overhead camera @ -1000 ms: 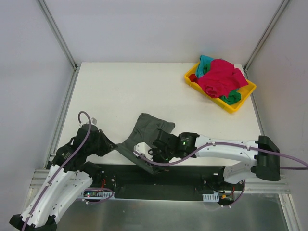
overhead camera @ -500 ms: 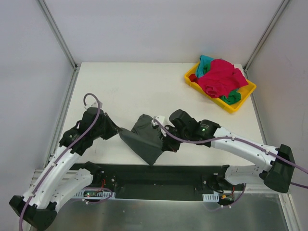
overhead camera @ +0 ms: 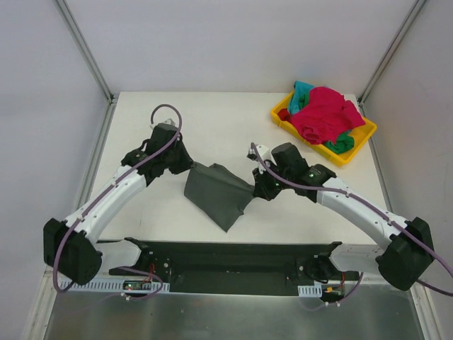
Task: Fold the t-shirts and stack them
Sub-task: Fold the long partially folded tshirt into a neat square
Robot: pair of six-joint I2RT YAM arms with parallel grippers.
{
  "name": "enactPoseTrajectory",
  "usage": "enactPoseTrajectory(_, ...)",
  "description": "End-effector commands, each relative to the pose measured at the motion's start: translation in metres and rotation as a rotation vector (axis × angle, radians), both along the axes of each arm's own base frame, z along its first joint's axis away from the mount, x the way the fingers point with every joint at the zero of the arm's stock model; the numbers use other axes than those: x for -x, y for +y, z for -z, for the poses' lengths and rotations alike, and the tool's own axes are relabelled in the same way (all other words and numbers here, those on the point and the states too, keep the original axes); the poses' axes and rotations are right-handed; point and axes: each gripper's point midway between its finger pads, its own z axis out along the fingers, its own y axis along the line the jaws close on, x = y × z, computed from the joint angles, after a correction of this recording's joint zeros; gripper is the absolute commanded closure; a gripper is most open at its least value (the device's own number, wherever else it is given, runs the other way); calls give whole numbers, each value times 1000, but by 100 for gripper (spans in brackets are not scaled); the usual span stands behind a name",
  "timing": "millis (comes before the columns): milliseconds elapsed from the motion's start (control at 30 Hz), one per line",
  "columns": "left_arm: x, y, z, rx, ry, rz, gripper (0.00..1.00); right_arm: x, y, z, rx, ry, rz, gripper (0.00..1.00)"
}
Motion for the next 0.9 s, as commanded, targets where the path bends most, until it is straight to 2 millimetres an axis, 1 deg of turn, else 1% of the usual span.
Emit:
enactPoseTrajectory(0,-44,-8,1,-84,-51,28,100,-10,-11,18,17,68,77,99)
enactPoseTrajectory(33,-52,-13,1,-91,-46,48,100,-13,-12,21,17,74,88,100)
enactPoseTrajectory(133,-70,-19,25,-133,11,52,100,-29,-17,34,44,88,153,99)
enactPoseTrajectory(200,-82,-27,40,-146,53,74,100,-41,-21,42,55,90,205,99)
enactPoseTrajectory(233,-85,-30,48,-152,72,77,100,-49,-21,44,48,93,231,98)
enactPoseTrajectory(333,-98,-39,63,-153,109,103,100,-59,-21,54,60,124,273,96)
enactPoseTrajectory(367,-102,-41,67,-159,114,113,97,-63,-21,57,66,131,287,95)
enactPoseTrajectory(400,-106,-42,72,-166,122,110,96,-66,-21,62,73,138,301,93)
enactPoseTrajectory(467,-111,-41,78,-181,130,98,95,-78,-22,66,79,130,336,92)
enactPoseTrajectory(500,-114,-41,81,-188,132,96,87,-84,-25,68,86,127,359,91)
enactPoseTrajectory(533,-117,-41,83,-193,133,99,77,-91,-27,69,96,118,388,82)
enactPoseTrajectory(567,-118,-41,84,-192,137,100,62,-98,-30,70,108,109,414,75)
enactPoseTrajectory(600,-120,-42,84,-186,137,107,46,-103,-32,67,116,93,430,74)
enactPoseTrajectory(633,-121,-44,82,-178,135,113,29,-107,-32,64,115,80,439,65)
enactPoseTrajectory(667,-121,-44,80,-175,131,114,12,-108,-32,59,106,75,441,50)
enactPoseTrajectory(700,-119,-51,76,-146,131,141,1,-108,-30,54,91,75,433,33)
enactPoseTrajectory(767,-113,-56,67,-108,128,166,1,-103,-27,45,56,79,433,4)
enactPoseTrajectory(867,-100,-60,53,-64,116,194,1,-86,-23,32,-13,110,429,4)
